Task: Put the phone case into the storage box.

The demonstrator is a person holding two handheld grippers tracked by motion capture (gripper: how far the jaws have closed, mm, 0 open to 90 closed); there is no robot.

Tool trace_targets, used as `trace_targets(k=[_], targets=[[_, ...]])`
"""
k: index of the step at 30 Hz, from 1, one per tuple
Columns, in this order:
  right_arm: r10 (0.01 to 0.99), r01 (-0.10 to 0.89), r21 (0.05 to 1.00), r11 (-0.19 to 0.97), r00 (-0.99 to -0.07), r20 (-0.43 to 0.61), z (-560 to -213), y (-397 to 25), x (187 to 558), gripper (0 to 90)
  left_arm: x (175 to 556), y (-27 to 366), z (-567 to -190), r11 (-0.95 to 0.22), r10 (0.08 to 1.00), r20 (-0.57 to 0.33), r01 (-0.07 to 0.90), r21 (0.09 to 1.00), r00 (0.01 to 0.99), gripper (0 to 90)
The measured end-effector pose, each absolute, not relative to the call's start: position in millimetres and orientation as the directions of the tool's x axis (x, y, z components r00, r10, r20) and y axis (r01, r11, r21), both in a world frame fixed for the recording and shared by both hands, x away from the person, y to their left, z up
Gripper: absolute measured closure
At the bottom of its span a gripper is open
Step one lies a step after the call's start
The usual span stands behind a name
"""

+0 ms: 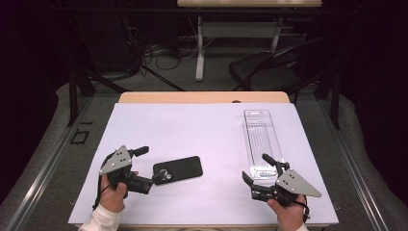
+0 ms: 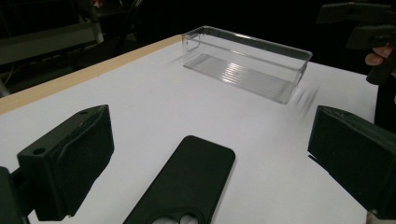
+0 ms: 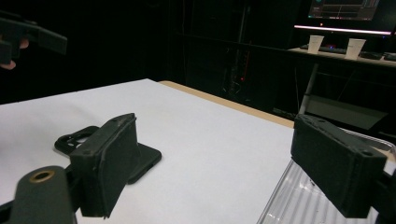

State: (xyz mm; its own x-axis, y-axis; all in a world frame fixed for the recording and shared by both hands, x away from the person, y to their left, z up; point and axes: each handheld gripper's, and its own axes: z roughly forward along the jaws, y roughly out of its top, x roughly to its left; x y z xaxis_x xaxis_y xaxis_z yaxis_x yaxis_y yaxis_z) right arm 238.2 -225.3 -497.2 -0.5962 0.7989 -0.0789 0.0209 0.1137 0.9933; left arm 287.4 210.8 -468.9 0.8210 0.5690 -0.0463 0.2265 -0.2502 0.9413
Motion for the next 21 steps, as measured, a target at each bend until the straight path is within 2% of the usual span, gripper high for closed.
trace_targets(k=[9, 21], targets=[[0.796, 0.021, 0.984, 0.176, -0.591, -0.13, -488, -231, 238, 14.1, 304, 197, -452, -0.275, 0.564, -0.06, 0.256, 0.927, 0.824, 0.4], [0.797, 0.053, 0.982, 0.182, -0.592, -0.116, -488, -237, 246, 14.2, 326, 190, -445, -0.324, 0.531, -0.114, 0.326, 0.888, 0.84, 0.4]])
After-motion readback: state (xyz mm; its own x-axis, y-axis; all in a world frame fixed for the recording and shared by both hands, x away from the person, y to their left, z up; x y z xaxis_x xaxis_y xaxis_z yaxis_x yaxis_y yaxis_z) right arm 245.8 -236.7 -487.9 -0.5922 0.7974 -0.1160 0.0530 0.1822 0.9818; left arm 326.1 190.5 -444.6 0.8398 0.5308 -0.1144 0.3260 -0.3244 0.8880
